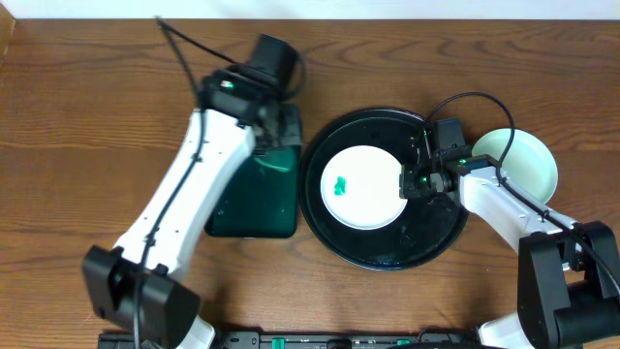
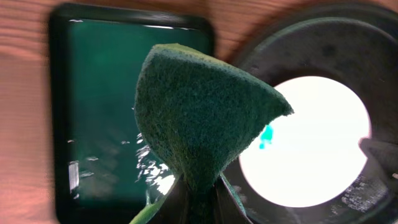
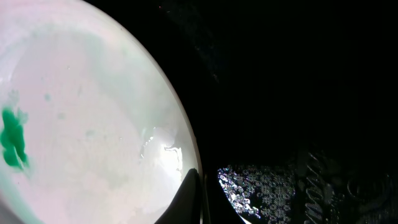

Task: Clean dirty plates on tray and stack at the side
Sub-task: 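Carry the sponge right and lower it onto the white plate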

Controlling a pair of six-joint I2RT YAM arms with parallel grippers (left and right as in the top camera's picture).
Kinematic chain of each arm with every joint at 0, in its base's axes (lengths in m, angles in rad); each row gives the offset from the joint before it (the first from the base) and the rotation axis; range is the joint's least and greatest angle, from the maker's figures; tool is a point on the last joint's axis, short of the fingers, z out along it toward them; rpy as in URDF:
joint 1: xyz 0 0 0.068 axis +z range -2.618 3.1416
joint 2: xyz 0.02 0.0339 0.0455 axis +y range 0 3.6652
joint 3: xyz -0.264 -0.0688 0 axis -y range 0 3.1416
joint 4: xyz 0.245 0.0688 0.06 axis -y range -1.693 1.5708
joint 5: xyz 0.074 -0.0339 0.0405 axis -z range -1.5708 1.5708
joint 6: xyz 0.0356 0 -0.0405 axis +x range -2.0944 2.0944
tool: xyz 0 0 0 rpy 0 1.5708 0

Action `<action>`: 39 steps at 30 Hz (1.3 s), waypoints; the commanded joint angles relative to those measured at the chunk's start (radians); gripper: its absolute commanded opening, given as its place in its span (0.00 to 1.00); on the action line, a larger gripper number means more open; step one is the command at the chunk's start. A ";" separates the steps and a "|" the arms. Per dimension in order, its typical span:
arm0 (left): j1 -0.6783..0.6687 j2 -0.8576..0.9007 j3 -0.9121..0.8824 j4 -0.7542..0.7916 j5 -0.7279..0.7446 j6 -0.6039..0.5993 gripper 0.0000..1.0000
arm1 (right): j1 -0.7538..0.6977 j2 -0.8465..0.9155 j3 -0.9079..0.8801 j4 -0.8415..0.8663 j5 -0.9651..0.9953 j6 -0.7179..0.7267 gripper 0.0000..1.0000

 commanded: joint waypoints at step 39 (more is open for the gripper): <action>-0.233 0.340 -0.039 0.232 0.074 -0.212 0.07 | 0.008 0.001 -0.007 0.002 -0.060 0.036 0.02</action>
